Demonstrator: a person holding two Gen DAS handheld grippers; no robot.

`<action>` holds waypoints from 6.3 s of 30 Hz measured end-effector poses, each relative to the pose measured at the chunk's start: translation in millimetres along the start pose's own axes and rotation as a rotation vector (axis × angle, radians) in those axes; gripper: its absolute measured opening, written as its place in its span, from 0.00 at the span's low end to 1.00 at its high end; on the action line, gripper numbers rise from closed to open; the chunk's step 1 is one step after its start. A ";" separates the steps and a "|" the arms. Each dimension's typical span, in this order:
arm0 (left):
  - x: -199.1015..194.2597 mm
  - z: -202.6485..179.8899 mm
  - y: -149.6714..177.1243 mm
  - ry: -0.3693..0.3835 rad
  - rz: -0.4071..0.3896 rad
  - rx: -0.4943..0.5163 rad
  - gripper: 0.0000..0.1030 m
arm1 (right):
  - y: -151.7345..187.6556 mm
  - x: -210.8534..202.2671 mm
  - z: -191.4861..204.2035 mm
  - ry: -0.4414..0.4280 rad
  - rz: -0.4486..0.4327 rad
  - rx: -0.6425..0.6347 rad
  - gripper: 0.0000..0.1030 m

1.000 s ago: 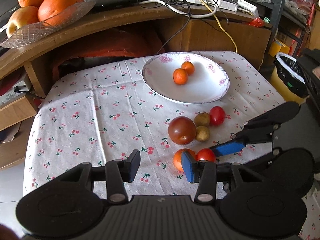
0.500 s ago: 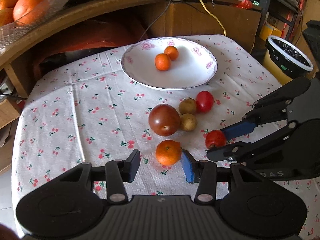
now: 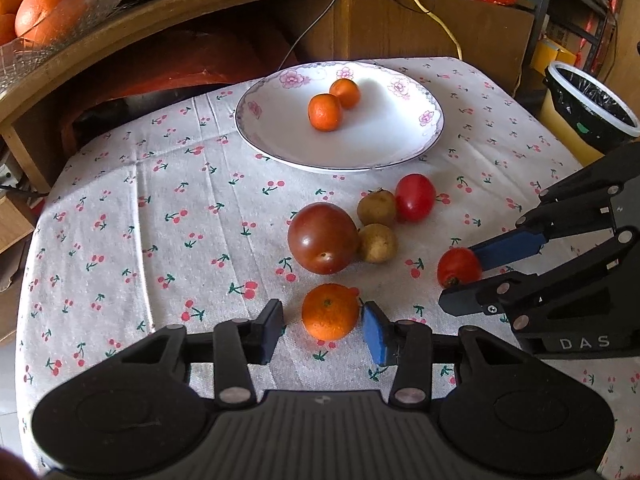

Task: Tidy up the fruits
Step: 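Lift the tangerine and red tomato and carry both toward the white bowl, then lower both fruits into the white bowl and open both grippers, then grasp the dark brown tomato with the left gripper while the right gripper grasps a red tomato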

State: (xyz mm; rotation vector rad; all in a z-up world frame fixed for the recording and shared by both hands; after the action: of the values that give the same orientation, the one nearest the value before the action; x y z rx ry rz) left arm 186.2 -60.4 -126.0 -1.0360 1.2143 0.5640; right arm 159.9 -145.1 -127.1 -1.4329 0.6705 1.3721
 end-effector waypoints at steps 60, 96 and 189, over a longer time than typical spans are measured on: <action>-19.2 -4.1 -82.2 -0.052 -0.093 -0.008 0.33 | -62.9 -35.6 -55.1 0.082 -0.143 0.137 0.27; 12.2 5.4 -104.4 -0.040 -0.076 -0.053 0.34 | -80.8 -17.7 -75.7 0.108 -0.144 0.145 0.29; -5.2 4.2 -44.4 0.036 -0.050 0.051 0.46 | -42.9 6.3 -36.2 0.053 -0.025 -0.018 0.26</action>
State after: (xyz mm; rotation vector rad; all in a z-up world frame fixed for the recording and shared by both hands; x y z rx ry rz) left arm 223.2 -76.1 -106.1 -1.0342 1.2248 0.4749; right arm 214.0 -161.7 -126.3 -1.4919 0.6732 1.3276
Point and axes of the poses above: each gripper's, at about its wrist camera, not at the fingertips, and x roughly the way its jaws point, z to its left, y to its underside, the point moved 10 cm from there along x, roughly the way its jaws point, and after that the axes turned 13 degrees about z, right-handed, at the moved point
